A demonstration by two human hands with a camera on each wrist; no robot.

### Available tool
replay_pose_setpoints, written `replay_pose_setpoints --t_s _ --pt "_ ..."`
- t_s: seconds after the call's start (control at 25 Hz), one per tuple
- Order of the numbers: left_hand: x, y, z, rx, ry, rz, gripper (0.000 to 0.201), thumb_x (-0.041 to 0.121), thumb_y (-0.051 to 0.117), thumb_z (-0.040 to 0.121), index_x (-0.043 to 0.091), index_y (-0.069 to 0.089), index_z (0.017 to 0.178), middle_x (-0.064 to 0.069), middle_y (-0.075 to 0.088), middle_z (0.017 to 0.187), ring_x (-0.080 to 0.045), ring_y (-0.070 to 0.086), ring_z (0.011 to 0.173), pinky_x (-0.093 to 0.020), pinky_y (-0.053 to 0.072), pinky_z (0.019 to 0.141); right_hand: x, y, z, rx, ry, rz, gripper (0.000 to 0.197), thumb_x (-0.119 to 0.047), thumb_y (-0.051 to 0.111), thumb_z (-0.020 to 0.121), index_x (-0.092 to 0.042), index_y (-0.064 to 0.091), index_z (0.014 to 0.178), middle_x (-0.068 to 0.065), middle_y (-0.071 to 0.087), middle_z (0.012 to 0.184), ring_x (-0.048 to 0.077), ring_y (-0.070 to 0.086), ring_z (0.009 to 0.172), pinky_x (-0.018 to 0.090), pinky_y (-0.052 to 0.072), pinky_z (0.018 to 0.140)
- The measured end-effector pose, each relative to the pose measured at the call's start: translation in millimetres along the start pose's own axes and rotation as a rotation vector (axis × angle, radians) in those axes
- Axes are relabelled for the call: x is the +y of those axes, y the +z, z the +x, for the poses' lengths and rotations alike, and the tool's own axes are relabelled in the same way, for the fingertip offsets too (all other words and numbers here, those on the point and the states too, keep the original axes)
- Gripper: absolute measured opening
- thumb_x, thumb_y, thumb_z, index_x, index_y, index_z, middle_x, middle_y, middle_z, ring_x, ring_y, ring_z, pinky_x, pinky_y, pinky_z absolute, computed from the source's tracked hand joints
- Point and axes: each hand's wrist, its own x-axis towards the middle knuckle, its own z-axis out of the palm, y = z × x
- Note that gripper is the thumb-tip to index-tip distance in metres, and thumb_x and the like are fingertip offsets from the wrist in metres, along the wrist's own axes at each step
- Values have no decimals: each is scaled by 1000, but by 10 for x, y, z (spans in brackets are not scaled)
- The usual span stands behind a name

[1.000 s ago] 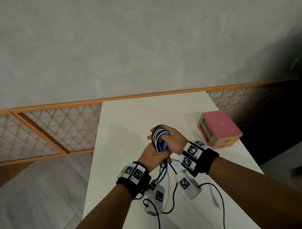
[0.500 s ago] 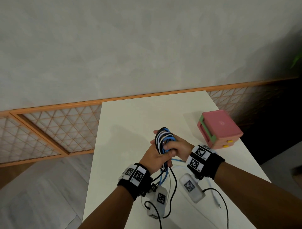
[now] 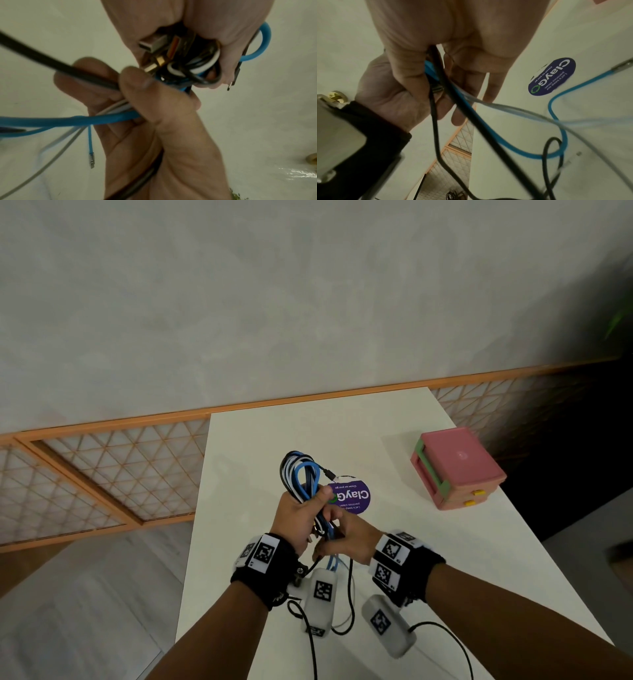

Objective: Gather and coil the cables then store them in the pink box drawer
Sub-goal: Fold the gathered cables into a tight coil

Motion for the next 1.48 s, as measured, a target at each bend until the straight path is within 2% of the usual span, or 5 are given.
replay_pose_setpoints --t_s 0.24,0.8,0.96,1.2,1.48 --pt "-24 -49 -4 34 -4 -103 23 11 55 94 6 60 72 -4 51 47 -24 53 52 -31 46 54 21 55 -7 14 56 -82 21 -2 54 79 -22 60 79 4 65 62 7 63 53 17 51 60" --pt "-10 -244 32 152 82 186 23 12 57 93 3 67 74 -4 57 50 -10 47 38 -18 39 42 273 -351 -169 -109 359 -674 39 -54 54 81 -21 52 60 -5 58 50 11 55 49 22 46 59" --pt "-80 -385 94 201 54 394 50 22 60 91 3 54 45 -4 52 40 -10 44 36 -20 40 43 53 -341 -315 -66 175 -802 33 -43 52 87 -24 42 61 -5 44 59 17 47 59 28 37 59" --pt "-268 -434 -9 23 9 552 48 32 69 84 10 51 46 3 47 33 -7 45 33 -19 40 43 -295 -378 -415 -19 -121 -923 20 -11 48 83 -16 61 97 -1 57 84 19 53 80 29 40 71" --pt "-477 -316 -48 -98 31 545 64 74 76 32 26 56 70 12 54 48 0 49 46 -18 42 50 -345 -257 -252 295 -159 -581 10 -13 60 81 -22 56 80 -11 54 66 6 49 58 16 37 56"
